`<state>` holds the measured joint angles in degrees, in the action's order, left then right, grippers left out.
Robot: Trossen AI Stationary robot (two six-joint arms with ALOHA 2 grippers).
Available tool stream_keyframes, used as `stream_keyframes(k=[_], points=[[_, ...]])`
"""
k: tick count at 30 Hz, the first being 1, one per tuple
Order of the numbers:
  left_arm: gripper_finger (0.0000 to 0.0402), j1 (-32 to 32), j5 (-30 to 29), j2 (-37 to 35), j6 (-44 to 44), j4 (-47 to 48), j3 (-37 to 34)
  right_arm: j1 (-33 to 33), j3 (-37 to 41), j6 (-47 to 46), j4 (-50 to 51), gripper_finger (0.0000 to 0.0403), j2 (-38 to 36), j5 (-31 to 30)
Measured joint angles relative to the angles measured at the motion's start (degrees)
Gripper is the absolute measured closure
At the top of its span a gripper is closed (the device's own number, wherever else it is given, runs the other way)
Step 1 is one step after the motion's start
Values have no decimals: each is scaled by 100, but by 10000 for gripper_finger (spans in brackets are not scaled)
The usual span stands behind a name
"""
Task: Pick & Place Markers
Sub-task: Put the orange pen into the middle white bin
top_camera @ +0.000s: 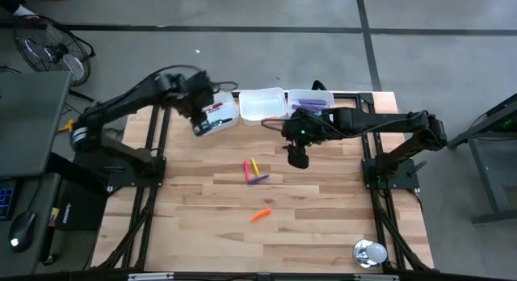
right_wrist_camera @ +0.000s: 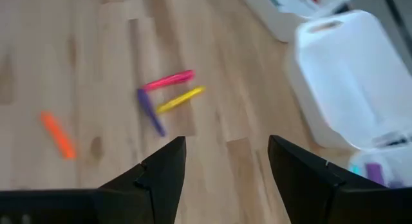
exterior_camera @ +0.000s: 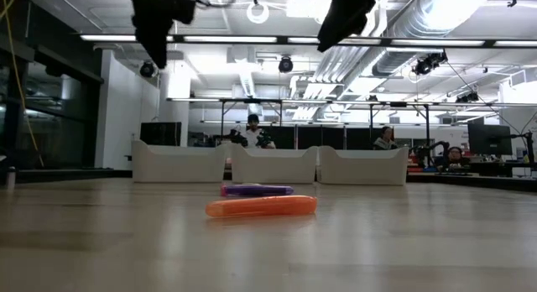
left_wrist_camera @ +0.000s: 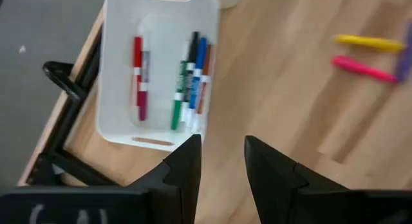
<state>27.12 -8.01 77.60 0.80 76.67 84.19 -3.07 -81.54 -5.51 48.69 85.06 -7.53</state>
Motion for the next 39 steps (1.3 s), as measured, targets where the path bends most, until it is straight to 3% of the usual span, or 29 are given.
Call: stream_keyframes(k=[7, 14, 23, 30, 39], points=[[286, -1007, -156, -1462, 1362, -124, -1239, 627, -2, 300, -119, 194, 49, 166], [286, -2193, -225, -2580, 2806, -876, -2440, 1050, -2, 150, -726, 194, 460, 203], [286, -3732, -453, -2651, 3590, -1987, -3263, 1371, -4, -202, -1267, 194, 1410, 955], [286, -4879, -1087, -2570, 4255, -2669, -3695, 1728, -26, -337, -1447, 194, 2021, 1201], [286, -5634, -1592, -2570, 4763, -3076, -3970, 2114, -28, -440, -2026, 194, 2623, 1108]])
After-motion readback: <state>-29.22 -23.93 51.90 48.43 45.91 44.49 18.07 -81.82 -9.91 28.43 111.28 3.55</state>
